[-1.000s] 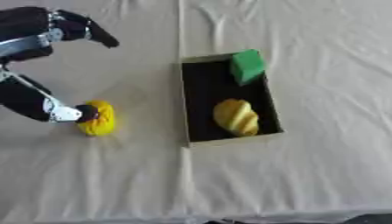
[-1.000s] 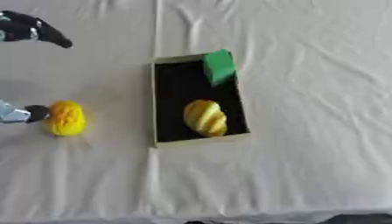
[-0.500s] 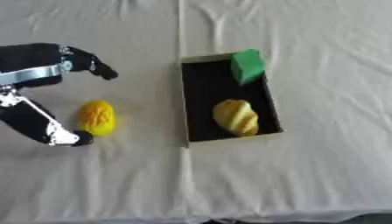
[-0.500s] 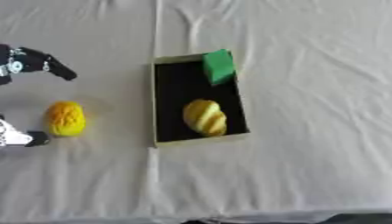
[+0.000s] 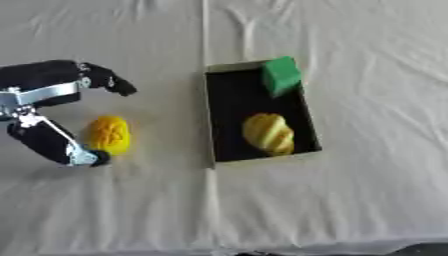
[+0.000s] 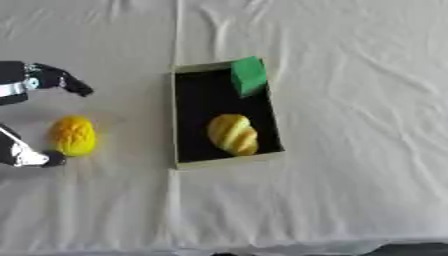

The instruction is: Pick up objects on the table and place them in the box.

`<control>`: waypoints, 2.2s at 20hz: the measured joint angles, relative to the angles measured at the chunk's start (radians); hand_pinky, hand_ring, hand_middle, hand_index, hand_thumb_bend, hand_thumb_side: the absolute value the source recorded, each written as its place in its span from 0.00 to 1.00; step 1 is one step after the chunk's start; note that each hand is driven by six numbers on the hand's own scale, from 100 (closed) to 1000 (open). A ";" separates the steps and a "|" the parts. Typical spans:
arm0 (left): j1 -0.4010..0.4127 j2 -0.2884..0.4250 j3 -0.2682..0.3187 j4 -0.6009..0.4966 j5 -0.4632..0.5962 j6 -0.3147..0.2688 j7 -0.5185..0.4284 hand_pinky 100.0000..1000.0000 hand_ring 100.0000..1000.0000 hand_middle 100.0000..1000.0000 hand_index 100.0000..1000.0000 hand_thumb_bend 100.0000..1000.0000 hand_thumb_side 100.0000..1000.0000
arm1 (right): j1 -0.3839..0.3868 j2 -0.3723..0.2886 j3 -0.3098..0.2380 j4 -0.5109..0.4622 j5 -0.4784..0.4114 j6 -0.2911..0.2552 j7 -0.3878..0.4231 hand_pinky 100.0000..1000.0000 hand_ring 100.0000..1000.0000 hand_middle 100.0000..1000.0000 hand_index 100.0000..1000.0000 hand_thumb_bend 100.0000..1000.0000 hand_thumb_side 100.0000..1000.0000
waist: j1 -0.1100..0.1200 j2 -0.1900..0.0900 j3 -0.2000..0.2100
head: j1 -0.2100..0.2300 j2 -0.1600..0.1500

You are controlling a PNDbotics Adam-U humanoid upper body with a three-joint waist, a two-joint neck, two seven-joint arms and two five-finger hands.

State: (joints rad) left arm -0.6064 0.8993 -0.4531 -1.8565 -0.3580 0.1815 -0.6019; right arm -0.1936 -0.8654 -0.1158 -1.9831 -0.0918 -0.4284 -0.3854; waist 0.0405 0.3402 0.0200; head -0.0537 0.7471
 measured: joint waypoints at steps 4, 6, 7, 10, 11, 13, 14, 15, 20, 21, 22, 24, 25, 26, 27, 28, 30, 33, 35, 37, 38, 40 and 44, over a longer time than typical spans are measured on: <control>0.000 -0.022 -0.008 0.065 -0.025 -0.016 0.002 0.94 0.88 0.80 0.91 0.48 0.00 | 0.000 0.009 0.000 0.000 -0.009 0.005 0.004 0.95 0.87 0.62 0.84 0.00 0.47 | -0.001 0.002 -0.001 | 0.001 0.000; 0.000 -0.030 -0.012 0.086 -0.035 -0.024 0.000 0.94 0.88 0.80 0.91 0.48 0.00 | 0.001 0.009 0.000 0.000 -0.011 0.007 0.006 0.95 0.87 0.62 0.84 0.00 0.47 | -0.002 0.003 -0.002 | 0.002 -0.001; 0.000 -0.031 -0.012 0.096 -0.039 -0.028 0.000 0.94 0.88 0.80 0.91 0.48 0.00 | 0.001 0.010 0.000 0.000 -0.013 0.008 0.007 0.95 0.87 0.62 0.84 0.00 0.47 | -0.002 0.003 -0.003 | 0.002 -0.001; 0.005 -0.038 -0.012 0.121 -0.051 -0.035 0.001 0.94 0.88 0.80 0.91 0.47 0.00 | 0.005 0.018 0.000 0.000 -0.016 0.013 0.011 0.95 0.87 0.61 0.83 0.00 0.47 | -0.003 0.004 -0.005 | 0.003 -0.001; 0.007 -0.038 -0.012 0.128 -0.054 -0.037 0.001 0.94 0.88 0.80 0.91 0.47 0.00 | 0.007 0.020 0.000 0.000 -0.016 0.015 0.012 0.95 0.87 0.61 0.83 0.00 0.47 | -0.003 0.005 -0.005 | 0.003 -0.001; 0.009 -0.038 -0.011 0.138 -0.057 -0.040 0.002 0.94 0.88 0.79 0.90 0.46 0.00 | 0.009 0.026 0.000 0.000 -0.019 0.019 0.012 0.95 0.87 0.61 0.83 0.00 0.47 | -0.003 0.005 -0.006 | 0.004 -0.001; 0.009 -0.039 -0.011 0.141 -0.057 -0.041 0.001 0.93 0.87 0.79 0.90 0.46 0.00 | 0.009 0.026 0.000 0.000 -0.020 0.021 0.011 0.95 0.87 0.61 0.83 0.00 0.47 | -0.003 0.005 -0.006 | 0.004 -0.001; 0.010 -0.040 -0.011 0.143 -0.057 -0.043 0.000 0.93 0.87 0.78 0.89 0.45 0.00 | 0.009 0.027 0.000 0.000 -0.021 0.023 0.011 0.95 0.87 0.61 0.83 0.00 0.47 | -0.003 0.005 -0.006 | 0.004 -0.001; 0.016 -0.047 -0.011 0.155 -0.068 -0.049 -0.003 0.90 0.84 0.75 0.87 0.43 0.00 | 0.013 0.035 -0.001 0.000 -0.026 0.029 0.010 0.96 0.87 0.61 0.83 0.00 0.47 | -0.003 0.005 -0.007 | 0.007 -0.002; 0.016 -0.047 -0.011 0.157 -0.073 -0.050 -0.003 0.90 0.84 0.75 0.87 0.42 0.00 | 0.015 0.036 -0.001 0.000 -0.026 0.030 0.009 0.96 0.87 0.61 0.83 0.00 0.47 | -0.003 0.005 -0.007 | 0.007 -0.002; 0.016 -0.047 -0.011 0.161 -0.081 -0.052 -0.003 0.89 0.83 0.74 0.86 0.40 0.00 | 0.017 0.039 -0.001 0.000 -0.027 0.031 0.008 0.96 0.87 0.61 0.83 0.00 0.47 | -0.003 0.005 -0.007 | 0.007 -0.002; 0.016 -0.047 -0.012 0.167 -0.101 -0.057 -0.001 0.88 0.82 0.73 0.85 0.37 0.00 | 0.018 0.043 -0.001 0.000 -0.031 0.033 0.007 0.96 0.87 0.61 0.83 0.00 0.48 | -0.003 0.005 -0.008 | 0.007 -0.002; 0.016 -0.048 -0.012 0.172 -0.111 -0.060 0.001 0.88 0.82 0.73 0.85 0.37 0.00 | 0.018 0.043 -0.001 0.000 -0.033 0.034 0.007 0.96 0.87 0.61 0.83 0.00 0.48 | -0.003 0.005 -0.008 | 0.007 -0.002; 0.016 -0.049 -0.012 0.177 -0.120 -0.063 0.002 0.88 0.81 0.73 0.85 0.36 0.00 | 0.018 0.044 -0.001 0.000 -0.034 0.034 0.006 0.96 0.87 0.61 0.83 0.00 0.48 | -0.003 0.005 -0.009 | 0.007 -0.002; 0.016 -0.052 -0.012 0.182 -0.127 -0.065 0.004 0.86 0.80 0.71 0.84 0.34 0.00 | 0.018 0.045 -0.001 0.000 -0.034 0.034 0.006 0.96 0.87 0.61 0.83 0.00 0.48 | -0.003 0.005 -0.009 | 0.007 -0.002; 0.016 -0.056 -0.012 0.188 -0.135 -0.069 0.007 0.86 0.79 0.71 0.83 0.33 0.00 | 0.019 0.047 -0.001 0.000 -0.035 0.034 0.006 0.96 0.87 0.61 0.82 0.00 0.48 | -0.003 0.005 -0.011 | 0.007 -0.002; 0.016 -0.060 -0.015 0.198 -0.155 -0.076 0.013 0.84 0.78 0.69 0.82 0.30 0.00 | 0.021 0.052 -0.004 0.000 -0.037 0.034 0.006 0.96 0.87 0.61 0.82 0.00 0.48 | -0.003 0.005 -0.012 | 0.007 -0.002; 0.015 -0.065 -0.017 0.211 -0.189 -0.090 0.026 0.80 0.71 0.60 0.75 0.21 0.00 | 0.026 0.055 -0.007 0.000 -0.042 0.034 0.006 0.96 0.87 0.61 0.82 0.00 0.48 | -0.003 0.005 -0.013 | 0.008 -0.002; 0.015 -0.071 -0.017 0.214 -0.194 -0.095 0.042 0.74 0.63 0.51 0.66 0.13 0.00 | 0.027 0.059 -0.007 0.000 -0.042 0.035 0.005 0.96 0.87 0.61 0.82 0.00 0.48 | -0.003 0.006 -0.013 | 0.008 -0.002; 0.016 -0.074 -0.014 0.209 -0.194 -0.094 0.072 0.71 0.57 0.44 0.58 0.05 0.00 | 0.027 0.061 -0.008 0.000 -0.043 0.038 0.003 0.96 0.87 0.61 0.82 0.00 0.48 | -0.003 0.006 -0.012 | 0.008 -0.002; 0.016 -0.074 -0.010 0.201 -0.191 -0.092 0.090 0.71 0.57 0.43 0.58 0.04 0.00 | 0.028 0.061 -0.009 0.000 -0.043 0.039 0.002 0.96 0.87 0.61 0.82 0.00 0.48 | -0.003 0.006 -0.012 | 0.008 -0.002; 0.017 -0.074 0.000 0.174 -0.176 -0.084 0.129 0.69 0.53 0.39 0.53 0.01 0.00 | 0.035 0.062 -0.013 0.000 -0.043 0.043 0.001 0.96 0.87 0.61 0.82 0.00 0.48 | -0.003 0.007 -0.012 | 0.007 -0.002; 0.004 -0.074 0.041 0.066 -0.151 -0.060 0.211 0.67 0.50 0.35 0.47 0.04 0.00 | 0.043 0.069 -0.017 0.000 -0.043 0.048 -0.003 0.96 0.87 0.61 0.82 0.00 0.48 | -0.003 0.006 -0.008 | 0.003 -0.002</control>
State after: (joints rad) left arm -0.6023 0.8254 -0.4124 -1.7909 -0.5087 0.1211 -0.3914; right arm -0.1505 -0.7965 -0.1328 -1.9833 -0.1351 -0.3804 -0.3884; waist 0.0376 0.3464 0.0121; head -0.0511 0.7448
